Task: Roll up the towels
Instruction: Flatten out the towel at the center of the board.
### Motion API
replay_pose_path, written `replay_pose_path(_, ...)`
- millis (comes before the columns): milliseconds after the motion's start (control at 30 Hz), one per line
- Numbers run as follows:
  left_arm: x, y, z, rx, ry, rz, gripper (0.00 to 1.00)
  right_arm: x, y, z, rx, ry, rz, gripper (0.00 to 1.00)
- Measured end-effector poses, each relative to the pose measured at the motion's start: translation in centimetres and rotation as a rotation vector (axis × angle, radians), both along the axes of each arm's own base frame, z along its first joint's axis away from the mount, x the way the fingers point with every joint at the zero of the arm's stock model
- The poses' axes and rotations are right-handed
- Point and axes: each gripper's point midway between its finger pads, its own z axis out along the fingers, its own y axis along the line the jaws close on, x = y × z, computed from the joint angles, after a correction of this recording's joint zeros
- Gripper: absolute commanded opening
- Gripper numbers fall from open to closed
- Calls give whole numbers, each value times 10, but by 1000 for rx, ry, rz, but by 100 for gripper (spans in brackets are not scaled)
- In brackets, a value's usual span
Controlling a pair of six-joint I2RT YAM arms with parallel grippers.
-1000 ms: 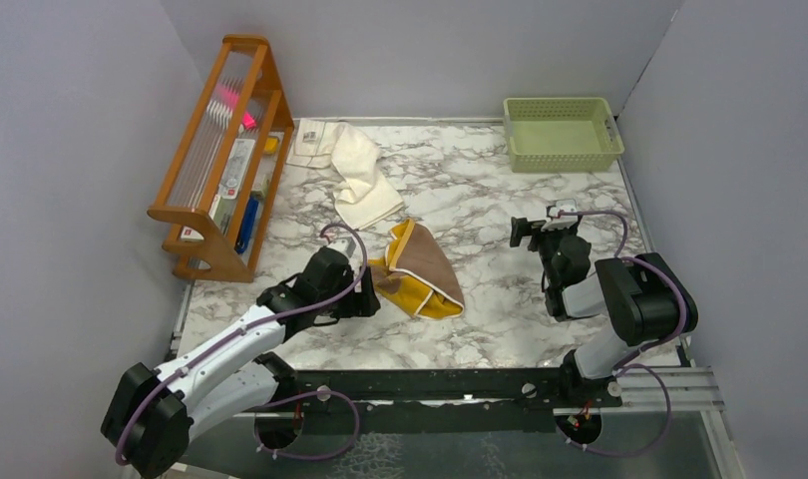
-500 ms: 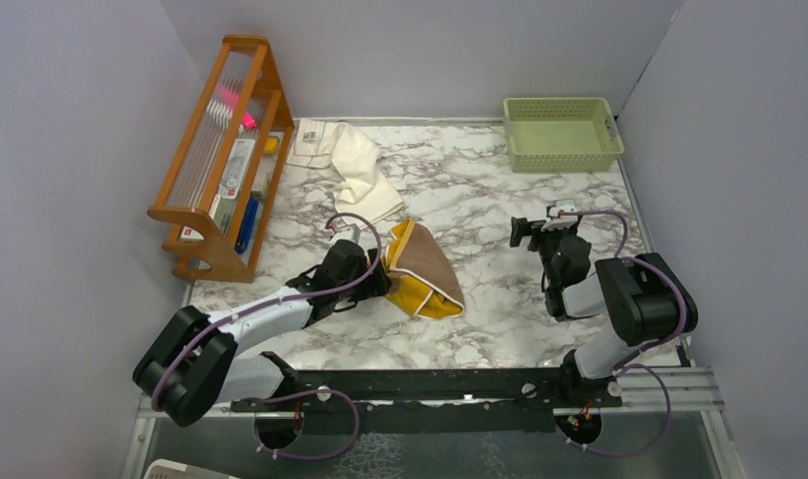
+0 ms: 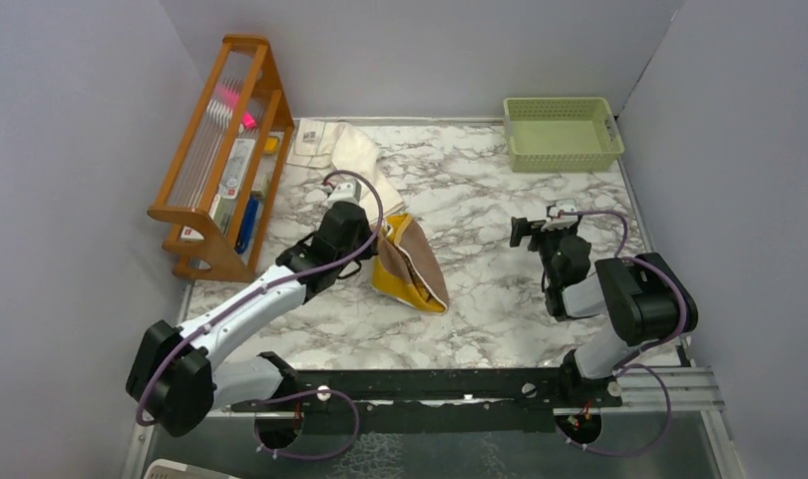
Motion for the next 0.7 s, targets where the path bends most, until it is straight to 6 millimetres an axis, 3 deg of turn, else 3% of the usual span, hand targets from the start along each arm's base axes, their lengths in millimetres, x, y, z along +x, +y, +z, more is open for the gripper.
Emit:
replay_pose_path(167, 26, -1, 93, 92, -138, -63, 0, 0, 0, 0, 0, 0, 0, 100)
replay_pose_path(233, 34, -2, 135, 149, -177, -106, 5, 0, 0, 0, 0, 0, 0, 100)
replay_pose_path(333, 40, 1, 196, 203, -261, -137, 9, 0, 0, 0, 0, 0, 0, 100)
replay_pose_path(400, 39, 9, 226, 233, -326, -139, 8, 0, 0, 0, 0, 0, 0, 100)
replay_pose_path(433, 37, 16, 232, 251, -346, -134, 6, 0, 0, 0, 0, 0, 0, 100)
replay_pose_path(500, 31, 30, 225, 311, -347, -125, 2, 0, 0, 0, 0, 0, 0, 100)
replay_pose_path(700, 26, 48, 136, 533, -166, -191, 0, 0, 0, 0, 0, 0, 0, 100)
